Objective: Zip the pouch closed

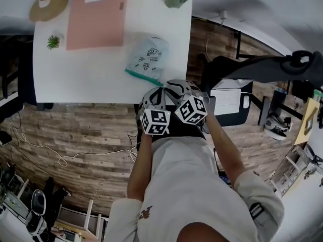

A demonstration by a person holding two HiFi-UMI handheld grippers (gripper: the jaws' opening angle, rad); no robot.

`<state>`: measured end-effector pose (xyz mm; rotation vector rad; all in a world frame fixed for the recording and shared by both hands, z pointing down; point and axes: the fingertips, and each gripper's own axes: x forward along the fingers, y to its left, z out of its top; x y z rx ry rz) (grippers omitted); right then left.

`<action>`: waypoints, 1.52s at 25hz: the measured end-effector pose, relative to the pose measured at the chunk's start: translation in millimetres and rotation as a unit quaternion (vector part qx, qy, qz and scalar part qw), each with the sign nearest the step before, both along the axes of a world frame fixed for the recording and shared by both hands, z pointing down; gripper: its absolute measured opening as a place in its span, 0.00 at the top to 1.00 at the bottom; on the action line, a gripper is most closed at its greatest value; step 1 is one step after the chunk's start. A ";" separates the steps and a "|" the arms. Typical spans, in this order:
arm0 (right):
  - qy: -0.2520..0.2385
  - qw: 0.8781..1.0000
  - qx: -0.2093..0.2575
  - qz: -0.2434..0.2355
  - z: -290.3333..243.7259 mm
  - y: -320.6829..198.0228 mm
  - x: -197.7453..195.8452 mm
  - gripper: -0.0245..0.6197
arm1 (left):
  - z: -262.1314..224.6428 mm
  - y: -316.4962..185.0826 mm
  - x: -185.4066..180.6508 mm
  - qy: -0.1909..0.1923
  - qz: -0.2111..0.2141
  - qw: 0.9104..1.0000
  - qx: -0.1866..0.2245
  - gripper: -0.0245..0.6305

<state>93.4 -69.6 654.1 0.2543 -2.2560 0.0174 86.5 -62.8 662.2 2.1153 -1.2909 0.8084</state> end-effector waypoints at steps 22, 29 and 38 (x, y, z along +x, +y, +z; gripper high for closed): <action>0.004 0.999 -0.021 0.033 4.3 1.1 9.6 0.94 | -1.0 -4.3 -8.8 0.005 0.033 0.999 -0.005 0.96; 0.005 0.999 -0.020 0.040 3.7 -0.8 11.4 0.94 | -1.8 -6.2 -11.2 0.002 0.036 0.999 -0.006 0.96; 0.007 0.998 -0.020 0.054 2.4 -3.2 12.8 0.94 | -3.3 -10.8 -23.8 -0.003 0.026 1.000 -0.005 0.96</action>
